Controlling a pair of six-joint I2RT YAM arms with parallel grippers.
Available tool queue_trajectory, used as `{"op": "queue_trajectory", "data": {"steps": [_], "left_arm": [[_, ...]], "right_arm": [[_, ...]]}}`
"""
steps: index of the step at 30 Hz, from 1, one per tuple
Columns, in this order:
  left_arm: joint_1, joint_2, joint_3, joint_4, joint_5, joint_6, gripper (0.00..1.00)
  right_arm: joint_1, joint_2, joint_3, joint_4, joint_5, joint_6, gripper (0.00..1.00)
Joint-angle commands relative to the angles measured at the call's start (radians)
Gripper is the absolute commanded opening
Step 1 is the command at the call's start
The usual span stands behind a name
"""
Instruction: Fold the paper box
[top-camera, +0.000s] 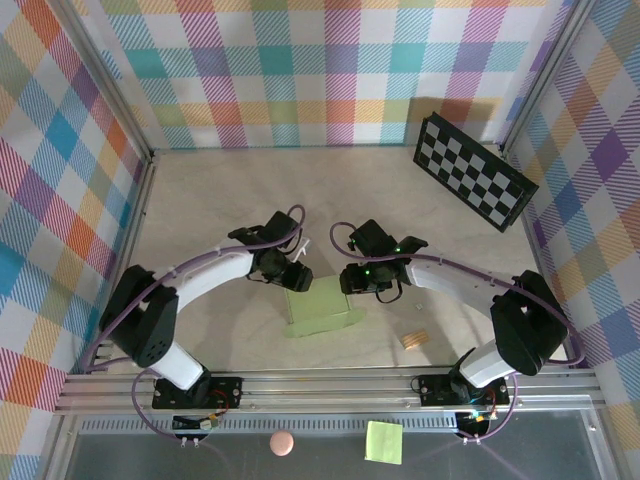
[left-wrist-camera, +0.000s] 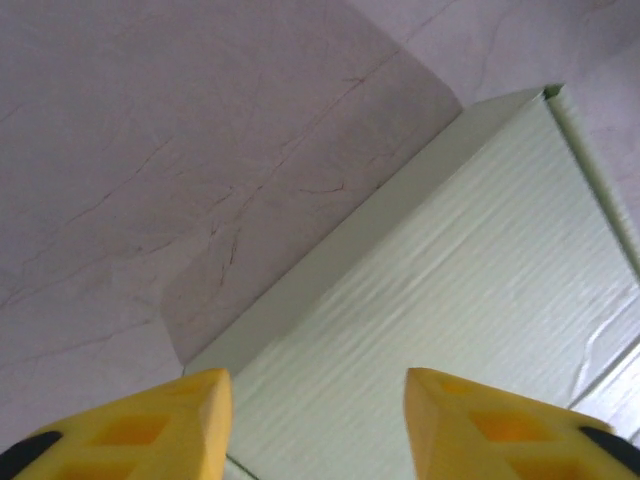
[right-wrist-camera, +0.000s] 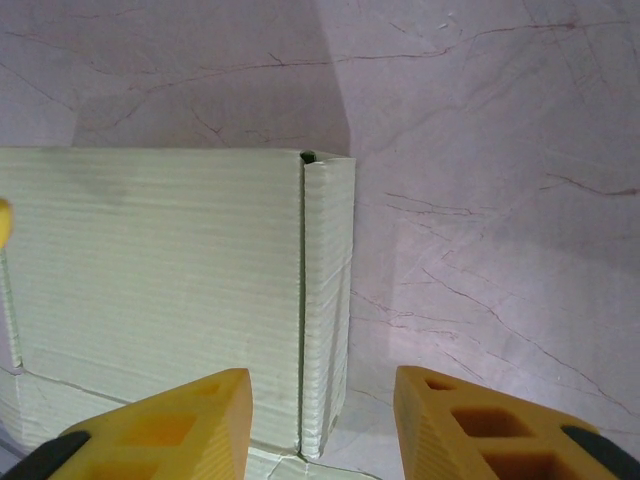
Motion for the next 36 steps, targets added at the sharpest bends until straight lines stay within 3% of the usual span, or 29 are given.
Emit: {"op": "queue_trajectory", "data": {"steps": [1, 12, 24, 36], "left_arm": [[0.005, 0.063, 0.063, -0.067, -0.003, 0.094, 0.44], [0.005, 0.159, 0.111, -0.038, 0.014, 0.104, 0.36], [0.005, 0.127, 0.093, -0.011, -0.003, 0.1, 0.26], [0.004, 0.125, 0.09, 0.013, -0.004, 0.09, 0.33]], "right_arm": [[0.0, -0.033, 0.021, -0.029, 0.01, -0.015, 0.42], [0.0, -0.049, 0.017, -0.038, 0.017, -0.018, 0.43], [0.0, -0.039, 0.033, -0.041, 0.016, -0.026, 0.43], [-0.001, -0.027, 0.045, -0.047, 0.008, -0.03, 0.43]]}}
